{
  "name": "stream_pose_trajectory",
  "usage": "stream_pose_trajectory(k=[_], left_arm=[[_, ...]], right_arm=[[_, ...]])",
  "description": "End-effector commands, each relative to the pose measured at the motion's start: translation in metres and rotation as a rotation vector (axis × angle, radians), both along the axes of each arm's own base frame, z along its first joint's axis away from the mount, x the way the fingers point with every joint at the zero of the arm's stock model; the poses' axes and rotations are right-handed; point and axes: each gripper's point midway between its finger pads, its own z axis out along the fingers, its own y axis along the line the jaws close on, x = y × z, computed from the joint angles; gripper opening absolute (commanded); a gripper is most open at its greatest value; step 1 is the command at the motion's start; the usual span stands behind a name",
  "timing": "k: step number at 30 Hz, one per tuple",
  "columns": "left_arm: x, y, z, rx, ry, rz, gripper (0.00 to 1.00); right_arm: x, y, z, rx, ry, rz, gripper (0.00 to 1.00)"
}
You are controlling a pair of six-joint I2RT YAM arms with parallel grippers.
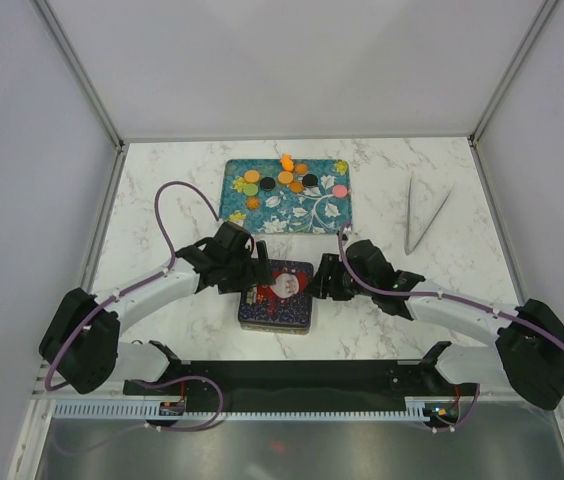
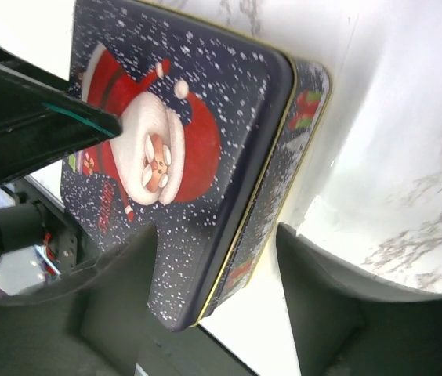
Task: Pack the cookies
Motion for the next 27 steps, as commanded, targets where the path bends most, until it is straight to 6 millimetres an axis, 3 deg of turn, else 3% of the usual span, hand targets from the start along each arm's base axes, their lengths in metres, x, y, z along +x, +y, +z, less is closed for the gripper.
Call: stream_pose_trajectory(k=[1,3,4,6,7,11,14,15,18,19,20,23,27], left_arm=[[-0.011,0.004,-0.005,0.029,0.064,-0.019,0.98],[-0.011,0.003,-0.004,0.026,0.065,-0.023,0.98],[-0.011,0.003,-0.004,0.026,0.065,-0.02,0.98],[-0.009,0.002,-0.003,0.025,0.06,-0.02,0.98],[-0.008,0.002,-0.003,0.025,0.06,-0.02,0.98],[-0.006,0.001,-0.003,0.026,0.061,-0.018,0.98],[-0.005,0.001,-0.004,0.027,0.069,-0.015,0.98],[-0.006,0.001,-0.005,0.029,0.071,-0.017,0.98],[-0.006,0.001,-0.006,0.03,0.076,-0.016,0.98],[-0.005,0.001,-0.006,0.032,0.075,-0.015,0.98],[-0.005,0.001,-0.006,0.032,0.076,-0.015,0.98],[-0.005,0.001,-0.007,0.034,0.079,-0.016,0.97],[-0.004,0.002,-0.007,0.036,0.075,-0.01,0.97]], right_arm=[[0.006,0.005,0.034,0.066,-0.056,0.021,0.53],[0.003,0.012,0.048,0.109,-0.06,0.049,0.42],[-0.003,0.018,0.056,0.153,-0.047,0.08,0.28],[-0.006,0.03,0.075,0.213,-0.061,0.12,0.14],[-0.008,0.034,0.08,0.227,-0.064,0.135,0.0],[-0.023,0.055,0.11,0.343,-0.088,0.208,0.0],[-0.034,0.064,0.115,0.437,-0.075,0.259,0.0],[-0.039,0.062,0.096,0.431,-0.036,0.266,0.0],[-0.052,0.061,0.069,0.485,0.01,0.291,0.0],[-0.052,0.062,0.07,0.515,-0.015,0.299,0.0],[-0.057,0.057,0.042,0.472,0.032,0.291,0.0],[-0.062,0.051,0.014,0.44,0.057,0.287,0.0],[-0.068,0.047,0.001,0.437,0.081,0.278,0.0]])
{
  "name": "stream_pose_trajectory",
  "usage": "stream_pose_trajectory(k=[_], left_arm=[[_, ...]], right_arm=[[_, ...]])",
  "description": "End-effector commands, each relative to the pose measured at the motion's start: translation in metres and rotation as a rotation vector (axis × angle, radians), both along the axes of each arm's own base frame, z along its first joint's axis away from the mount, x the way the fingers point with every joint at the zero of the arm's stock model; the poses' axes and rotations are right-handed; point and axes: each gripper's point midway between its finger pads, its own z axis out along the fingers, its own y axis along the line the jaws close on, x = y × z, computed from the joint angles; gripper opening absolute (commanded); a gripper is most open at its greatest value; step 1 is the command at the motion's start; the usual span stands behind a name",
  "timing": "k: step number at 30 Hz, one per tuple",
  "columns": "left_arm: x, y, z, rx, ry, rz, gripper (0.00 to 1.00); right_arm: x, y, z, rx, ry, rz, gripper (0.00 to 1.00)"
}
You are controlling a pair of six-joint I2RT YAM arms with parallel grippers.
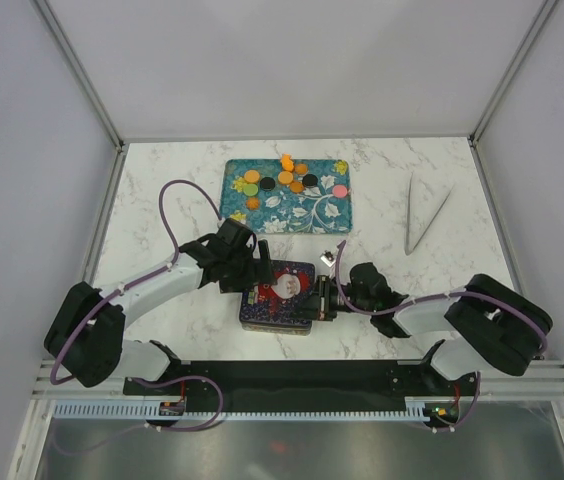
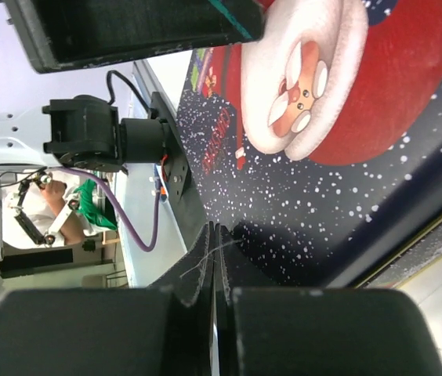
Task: Pack the cookies
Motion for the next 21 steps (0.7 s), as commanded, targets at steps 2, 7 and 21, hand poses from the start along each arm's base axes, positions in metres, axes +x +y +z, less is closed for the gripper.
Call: stream_pose_trajectory(k=[2,7,21], left_arm=[[-0.003,0.005,-0.005,0.035,0.029,-0.003,0.97],[-0.002,0.005,-0.006,0.035,0.03,0.0,0.97],[0.001,0.004,0.009,-0.003,-0.004,-0.027,1.0]], right_arm=[[-0.004,-0.005,-0.007,-0.011,-0.027,0.005,0.0],[0.001,-0.005,0.006,-0.034,-0.067,0.005,0.0],[0.002,0.022,0.095,0.083,-0.189,0.105,0.0]])
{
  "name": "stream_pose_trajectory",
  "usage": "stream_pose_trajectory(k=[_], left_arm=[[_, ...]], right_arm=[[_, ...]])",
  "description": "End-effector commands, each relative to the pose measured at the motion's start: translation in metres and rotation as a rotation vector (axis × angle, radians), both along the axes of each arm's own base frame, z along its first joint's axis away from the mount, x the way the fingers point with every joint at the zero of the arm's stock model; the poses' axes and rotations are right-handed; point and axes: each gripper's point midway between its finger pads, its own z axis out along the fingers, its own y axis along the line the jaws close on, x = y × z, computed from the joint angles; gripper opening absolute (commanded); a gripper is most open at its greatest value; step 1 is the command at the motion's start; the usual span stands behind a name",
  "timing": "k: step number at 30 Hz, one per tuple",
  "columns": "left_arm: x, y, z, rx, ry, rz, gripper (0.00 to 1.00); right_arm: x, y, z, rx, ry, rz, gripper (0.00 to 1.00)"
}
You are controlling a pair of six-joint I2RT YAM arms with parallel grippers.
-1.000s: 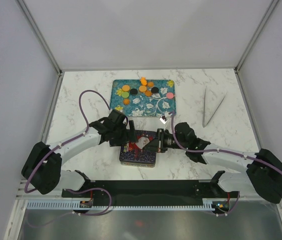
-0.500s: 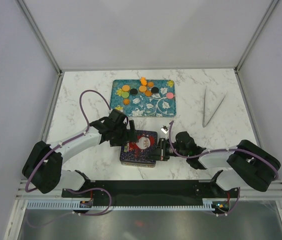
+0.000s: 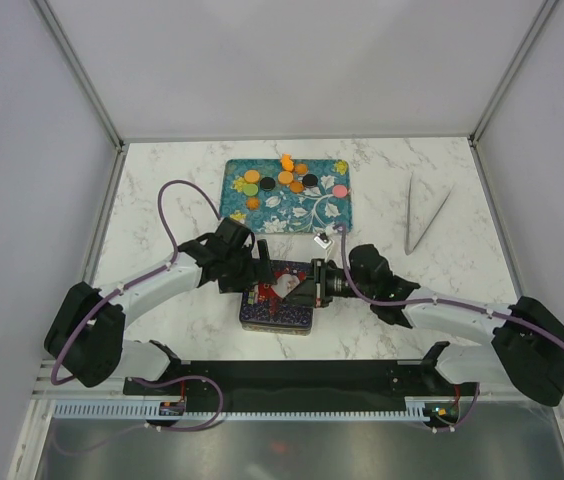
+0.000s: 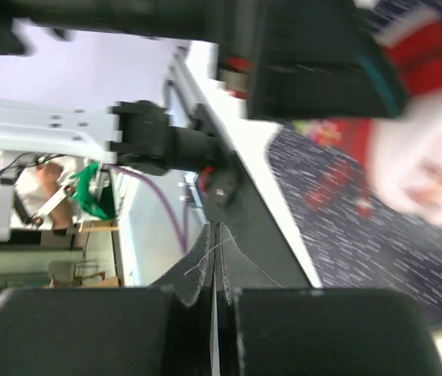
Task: Pack the cookies
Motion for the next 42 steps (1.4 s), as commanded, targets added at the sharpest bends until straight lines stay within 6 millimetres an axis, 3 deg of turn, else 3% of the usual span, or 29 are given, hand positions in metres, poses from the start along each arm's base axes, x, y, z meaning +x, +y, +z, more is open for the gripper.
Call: stream_pose_trajectory(k=[1,4,9,11,13,14,15,17,20,27,29,30,31,33,34,36,37,39,40,41,42], left_arm=[[0.003,0.005,0.01,0.004,-0.02,-0.024,1.0],[0.004,0.006,0.011,-0.004,-0.018,-0.024,1.0],[0.003,0.006,0.01,-0.005,-0.01,-0.026,1.0],[0.003,0.006,0.009,-0.006,-0.005,-0.026,0.99],[0.003,0.005,0.008,-0.005,-0.001,-0.027,0.99],[0.003,0.006,0.008,-0.003,-0.004,-0.025,0.99],[0.003,0.006,0.008,-0.004,-0.005,-0.024,0.99],[0.004,0.007,0.009,-0.003,-0.009,-0.023,0.99],[0.004,0.007,0.009,-0.003,-0.009,-0.023,0.99],[0.003,0.007,0.008,-0.004,-0.009,-0.024,1.0],[0.004,0.007,0.011,-0.007,-0.019,-0.028,1.0],[0.005,0.007,0.014,-0.011,-0.025,-0.028,1.0],[0.005,0.006,0.016,-0.014,-0.029,-0.034,1.0],[0.006,0.006,0.021,-0.028,-0.04,-0.037,1.0],[0.005,0.006,0.022,-0.034,-0.038,-0.041,1.0],[0.005,0.007,0.023,-0.04,-0.038,-0.041,1.0],[0.004,0.008,0.023,-0.044,-0.04,-0.04,1.0],[0.004,0.009,0.024,-0.048,-0.042,-0.041,1.0],[0.004,0.009,0.027,-0.059,-0.049,-0.044,1.0],[0.004,0.009,0.029,-0.064,-0.056,-0.046,1.0],[0.005,0.01,0.032,-0.072,-0.064,-0.042,1.0]], right_arm=[[-0.007,0.017,0.033,0.06,-0.064,0.085,0.0],[-0.012,0.028,0.04,0.117,-0.054,0.12,0.0],[-0.014,0.031,-0.001,0.09,-0.013,0.111,0.0],[-0.015,0.027,-0.032,0.039,0.023,0.1,0.0],[-0.015,0.027,-0.042,0.049,0.018,0.098,0.0],[-0.021,0.022,-0.063,0.018,0.068,0.098,0.0],[-0.02,0.023,-0.06,0.048,0.051,0.098,0.0],[-0.026,0.017,-0.077,0.031,0.095,0.094,0.0],[-0.028,0.015,-0.084,0.023,0.101,0.092,0.0],[-0.027,0.015,-0.082,0.021,0.102,0.091,0.0],[-0.025,0.018,-0.074,0.03,0.084,0.095,0.0],[-0.025,0.015,-0.081,-0.017,0.088,0.1,0.0],[-0.017,0.02,-0.067,-0.005,0.05,0.095,0.0],[-0.011,0.017,-0.068,-0.063,0.059,0.083,0.0],[0.002,0.018,-0.05,-0.041,0.008,0.068,0.05],[0.01,0.01,-0.046,-0.082,0.026,0.042,0.14],[0.019,0.01,-0.025,-0.056,-0.017,0.027,0.23],[0.03,-0.004,-0.024,-0.122,-0.021,-0.02,0.34],[0.037,-0.005,-0.003,-0.11,-0.072,-0.041,0.42],[0.05,-0.012,0.0,-0.146,-0.113,-0.103,0.46],[0.048,-0.022,-0.008,-0.212,-0.085,-0.13,0.49]])
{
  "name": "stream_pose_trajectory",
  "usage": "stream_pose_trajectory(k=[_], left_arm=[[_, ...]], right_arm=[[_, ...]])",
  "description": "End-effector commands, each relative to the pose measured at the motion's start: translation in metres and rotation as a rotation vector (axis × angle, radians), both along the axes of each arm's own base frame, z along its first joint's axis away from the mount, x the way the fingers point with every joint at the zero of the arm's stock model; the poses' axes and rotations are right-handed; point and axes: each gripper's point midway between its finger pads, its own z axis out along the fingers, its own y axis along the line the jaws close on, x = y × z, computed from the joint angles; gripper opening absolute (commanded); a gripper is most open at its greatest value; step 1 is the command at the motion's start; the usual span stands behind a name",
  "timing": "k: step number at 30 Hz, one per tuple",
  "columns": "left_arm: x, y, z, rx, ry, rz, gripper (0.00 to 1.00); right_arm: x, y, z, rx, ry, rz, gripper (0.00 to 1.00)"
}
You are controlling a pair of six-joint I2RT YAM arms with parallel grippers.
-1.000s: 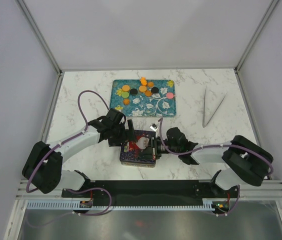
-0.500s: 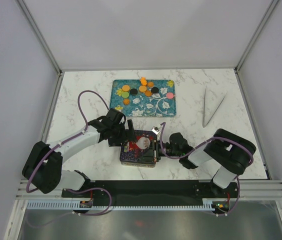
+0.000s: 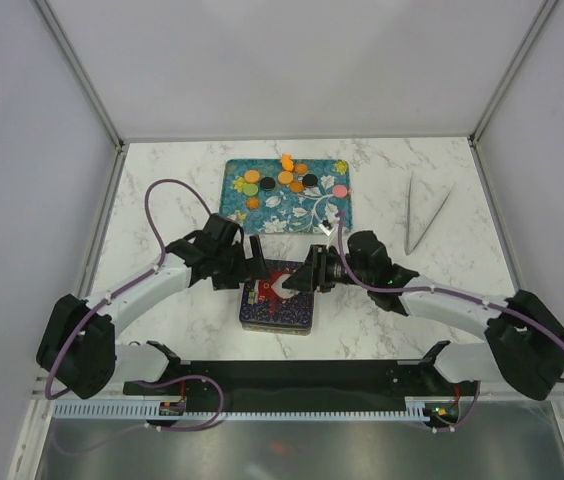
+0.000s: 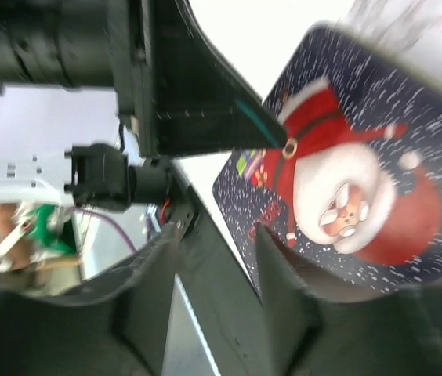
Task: Pack the cookies
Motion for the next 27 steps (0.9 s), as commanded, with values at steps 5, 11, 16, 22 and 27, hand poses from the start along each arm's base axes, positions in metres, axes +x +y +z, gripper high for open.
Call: stream_pose_trajectory(k=[5,11,16,22,27], left_arm=[[-0.001,-0.007,0.032,-0.093,-0.081,-0.067,1.0],[-0.011,-0.006,0.031,-0.117,-0.089,-0.086,1.0],[-0.018,0.002,0.014,-0.089,-0.071,-0.078,1.0],[-0.026,-0.01,0.006,-0.159,-0.043,-0.107,0.98],[-0.028,-0.02,0.019,-0.23,-0.055,-0.138,0.95]], right_arm=[[0.02,-0.056,-0.012,-0.274,-0.055,-0.239,0.66],[0.032,-0.073,-0.038,-0.381,-0.041,-0.336,0.78],[0.044,-0.058,-0.05,-0.39,-0.016,-0.323,0.81],[0.06,-0.039,-0.055,-0.404,-0.013,-0.293,0.74],[0.084,-0.033,-0.048,-0.457,-0.048,-0.297,0.67]])
